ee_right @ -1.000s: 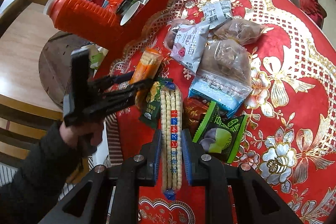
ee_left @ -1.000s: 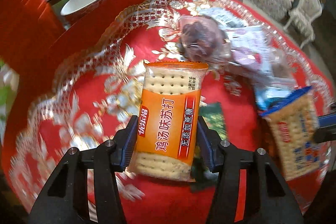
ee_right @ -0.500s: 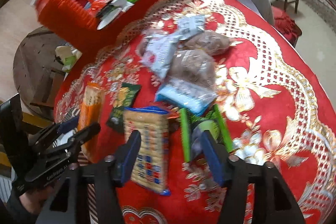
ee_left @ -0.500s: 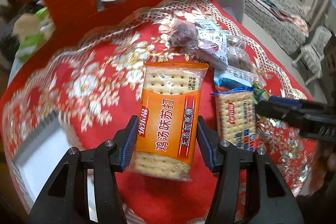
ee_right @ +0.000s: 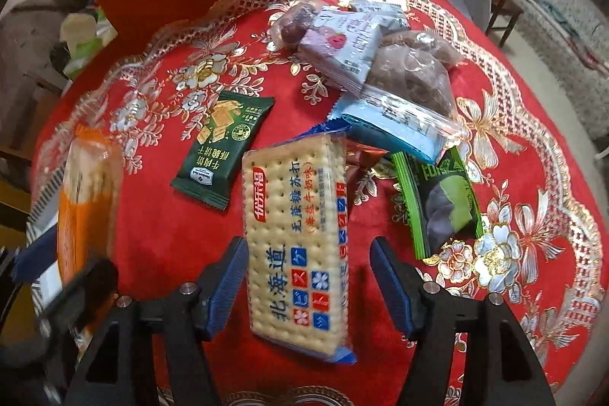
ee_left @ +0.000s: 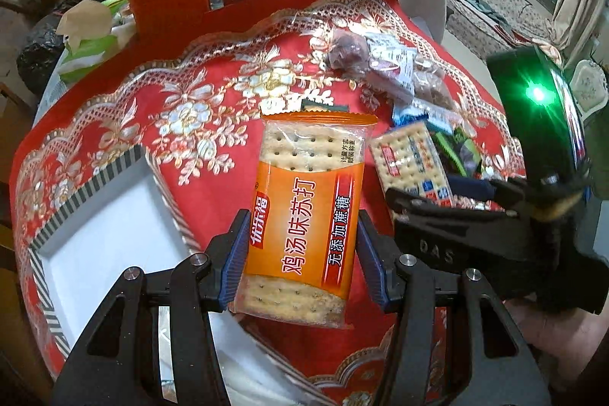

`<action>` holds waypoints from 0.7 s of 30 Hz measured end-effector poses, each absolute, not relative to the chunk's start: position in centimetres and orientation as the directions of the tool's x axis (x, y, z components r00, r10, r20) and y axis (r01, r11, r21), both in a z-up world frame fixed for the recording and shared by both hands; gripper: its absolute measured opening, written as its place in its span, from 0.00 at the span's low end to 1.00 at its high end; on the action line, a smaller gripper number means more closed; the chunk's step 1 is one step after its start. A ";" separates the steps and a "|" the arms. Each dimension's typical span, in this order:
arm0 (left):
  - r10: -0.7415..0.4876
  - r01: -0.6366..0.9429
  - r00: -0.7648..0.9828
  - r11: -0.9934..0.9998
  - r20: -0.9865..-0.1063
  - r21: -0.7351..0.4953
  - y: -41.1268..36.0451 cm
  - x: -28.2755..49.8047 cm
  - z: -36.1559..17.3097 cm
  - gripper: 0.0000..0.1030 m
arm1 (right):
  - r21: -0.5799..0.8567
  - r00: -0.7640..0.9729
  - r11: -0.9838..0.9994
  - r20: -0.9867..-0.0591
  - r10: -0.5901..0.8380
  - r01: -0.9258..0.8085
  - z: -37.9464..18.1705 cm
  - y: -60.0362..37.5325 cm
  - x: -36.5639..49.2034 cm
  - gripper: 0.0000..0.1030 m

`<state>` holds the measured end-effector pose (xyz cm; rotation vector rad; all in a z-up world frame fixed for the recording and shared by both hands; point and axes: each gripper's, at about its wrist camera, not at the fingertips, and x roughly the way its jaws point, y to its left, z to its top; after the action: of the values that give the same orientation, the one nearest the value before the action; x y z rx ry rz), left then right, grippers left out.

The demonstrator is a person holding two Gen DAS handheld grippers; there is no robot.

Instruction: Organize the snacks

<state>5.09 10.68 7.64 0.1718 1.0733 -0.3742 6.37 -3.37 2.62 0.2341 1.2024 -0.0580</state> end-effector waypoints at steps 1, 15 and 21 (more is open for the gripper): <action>-0.215 0.376 0.421 0.925 -0.881 -0.046 10.9 4.9 7.6 0.52 | 0.135 0.359 0.975 -0.931 0.064 0.176 2.7 -3.1 6.4 0.62; -0.191 0.315 0.446 0.948 -0.875 -0.046 11.9 3.3 8.5 0.52 | 0.014 0.268 0.994 -0.963 -0.016 0.109 0.7 -0.6 7.2 0.72; -0.145 0.260 0.455 0.965 -0.878 -0.025 11.7 2.2 8.9 0.52 | -0.084 0.322 0.996 -0.944 -0.071 -0.026 0.8 1.1 6.6 0.64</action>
<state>2.21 11.73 8.87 0.1188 1.0697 -0.2505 6.61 1.06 0.83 -0.0889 1.2428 -0.0295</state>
